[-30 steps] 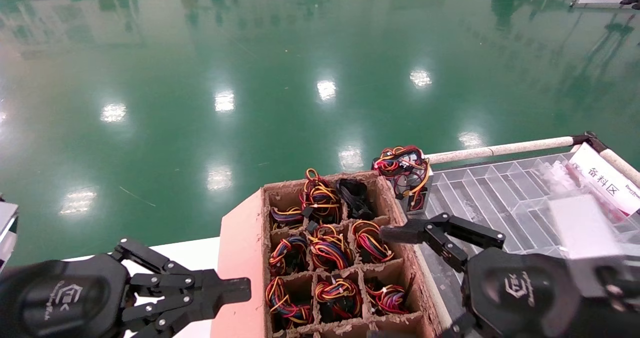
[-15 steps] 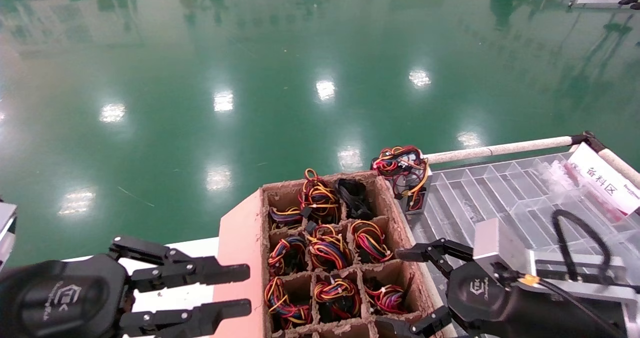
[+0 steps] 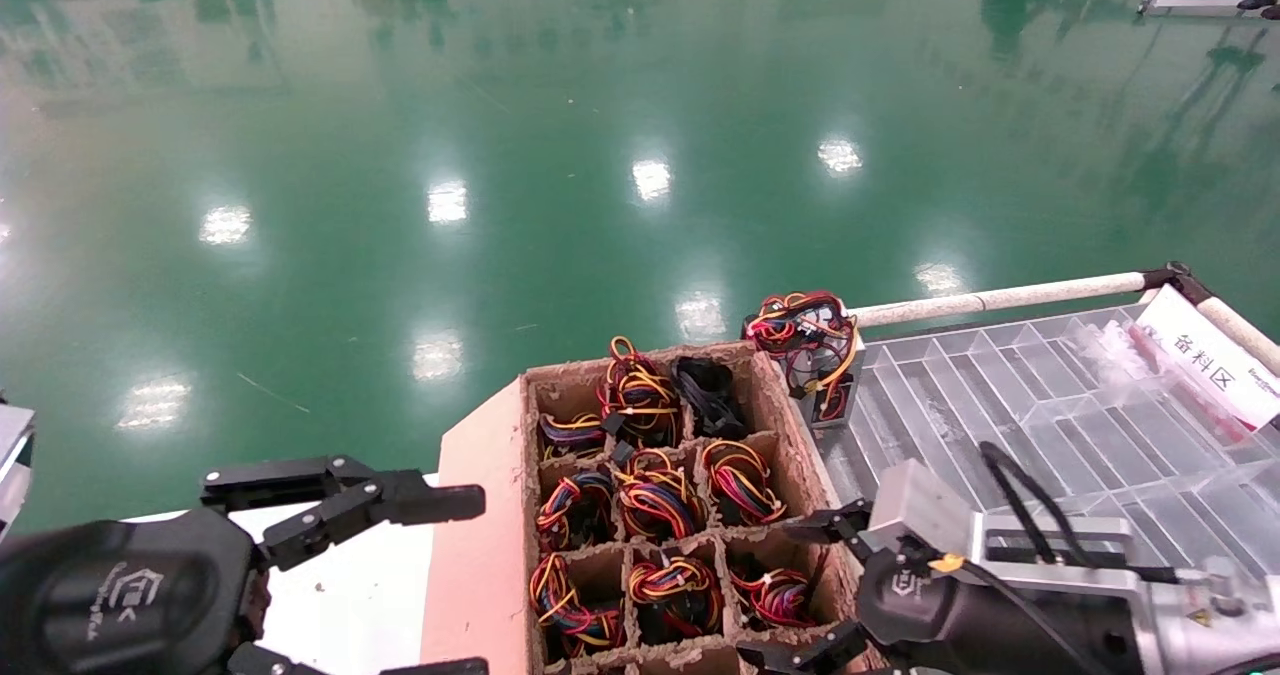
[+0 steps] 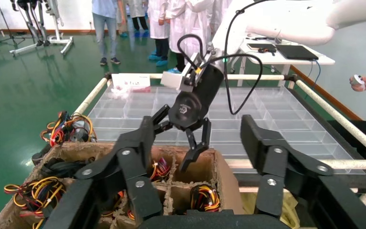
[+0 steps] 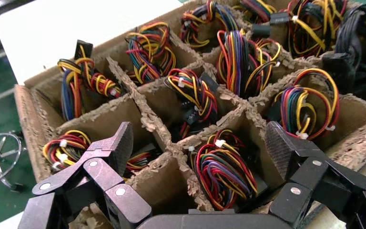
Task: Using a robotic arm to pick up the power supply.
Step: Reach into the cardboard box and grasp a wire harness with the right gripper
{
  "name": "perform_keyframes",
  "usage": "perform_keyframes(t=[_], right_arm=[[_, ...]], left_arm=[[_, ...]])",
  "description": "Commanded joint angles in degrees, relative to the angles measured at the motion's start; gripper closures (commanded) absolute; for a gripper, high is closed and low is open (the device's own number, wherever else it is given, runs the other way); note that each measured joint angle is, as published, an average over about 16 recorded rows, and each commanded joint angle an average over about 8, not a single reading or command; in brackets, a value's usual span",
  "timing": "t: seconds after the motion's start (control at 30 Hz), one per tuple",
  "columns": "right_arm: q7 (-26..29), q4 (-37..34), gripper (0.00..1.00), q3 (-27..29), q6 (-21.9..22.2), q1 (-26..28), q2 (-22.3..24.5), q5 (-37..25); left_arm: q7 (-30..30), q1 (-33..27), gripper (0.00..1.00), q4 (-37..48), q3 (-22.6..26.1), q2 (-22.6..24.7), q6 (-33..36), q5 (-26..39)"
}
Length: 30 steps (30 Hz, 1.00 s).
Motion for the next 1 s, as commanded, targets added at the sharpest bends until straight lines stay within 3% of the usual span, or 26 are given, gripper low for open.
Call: perform_keyframes(t=[0.03, 0.37, 1.0], right_arm=[[0.65, 0.23, 1.0, -0.64, 0.48, 0.32, -0.57, -1.32], [2.7, 0.18, 1.0, -2.07, 2.33, 1.01, -1.36, -5.35], [4.49, 0.95, 1.0, -2.37, 4.6, 0.03, -0.96, -7.33]], left_arm=[[0.0, 0.0, 0.0, 0.0, 0.01, 0.0, 0.0, 0.0], [0.02, -0.01, 0.0, 0.0, 0.03, -0.01, -0.01, -0.02], [0.04, -0.02, 0.0, 0.0, 0.09, -0.04, -0.04, -0.06]])
